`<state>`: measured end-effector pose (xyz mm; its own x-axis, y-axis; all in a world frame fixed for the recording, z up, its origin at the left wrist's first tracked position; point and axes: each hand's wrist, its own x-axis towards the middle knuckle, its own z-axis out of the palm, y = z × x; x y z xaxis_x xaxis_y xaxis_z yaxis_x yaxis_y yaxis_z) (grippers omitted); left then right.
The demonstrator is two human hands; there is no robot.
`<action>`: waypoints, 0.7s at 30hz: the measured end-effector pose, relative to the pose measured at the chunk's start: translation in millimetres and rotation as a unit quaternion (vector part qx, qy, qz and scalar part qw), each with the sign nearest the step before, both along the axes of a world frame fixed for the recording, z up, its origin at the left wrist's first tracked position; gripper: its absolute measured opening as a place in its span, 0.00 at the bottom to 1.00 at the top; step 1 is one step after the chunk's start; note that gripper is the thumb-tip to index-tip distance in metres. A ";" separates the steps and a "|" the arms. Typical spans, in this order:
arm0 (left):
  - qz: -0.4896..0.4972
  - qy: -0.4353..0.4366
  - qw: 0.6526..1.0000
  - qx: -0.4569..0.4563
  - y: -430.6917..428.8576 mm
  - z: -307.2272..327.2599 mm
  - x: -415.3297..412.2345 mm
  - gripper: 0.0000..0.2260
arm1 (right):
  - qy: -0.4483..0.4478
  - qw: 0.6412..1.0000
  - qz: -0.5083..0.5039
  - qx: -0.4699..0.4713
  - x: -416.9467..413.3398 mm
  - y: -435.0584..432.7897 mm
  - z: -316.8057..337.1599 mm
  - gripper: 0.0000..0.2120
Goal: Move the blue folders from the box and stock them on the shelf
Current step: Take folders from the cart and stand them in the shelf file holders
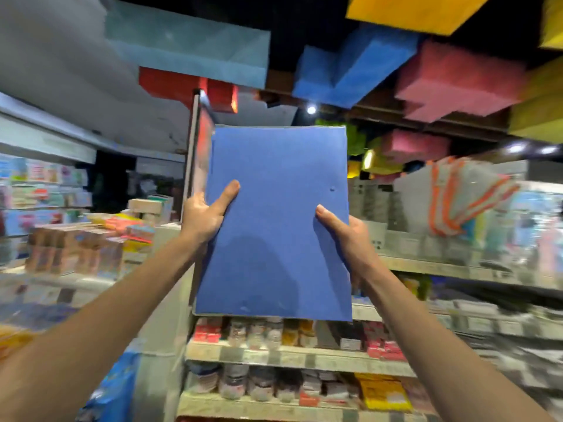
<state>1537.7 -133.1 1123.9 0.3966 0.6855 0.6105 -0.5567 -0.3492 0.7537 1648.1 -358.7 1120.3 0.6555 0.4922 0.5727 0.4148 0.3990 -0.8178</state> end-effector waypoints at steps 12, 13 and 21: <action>0.125 0.165 0.931 0.300 -94.1 21.5 182.9 0.19 | -0.080 0.944 -0.307 0.090 156.8 -80.0 50.1 0.15; 0.136 0.166 0.927 0.307 -97.5 23.2 194.2 0.18 | -0.085 0.938 -0.322 0.094 166.9 -81.0 56.3 0.16; 0.240 0.192 0.885 0.351 -65.6 46.5 252.9 0.16 | -0.102 0.927 -0.341 0.117 241.5 -50.4 89.2 0.14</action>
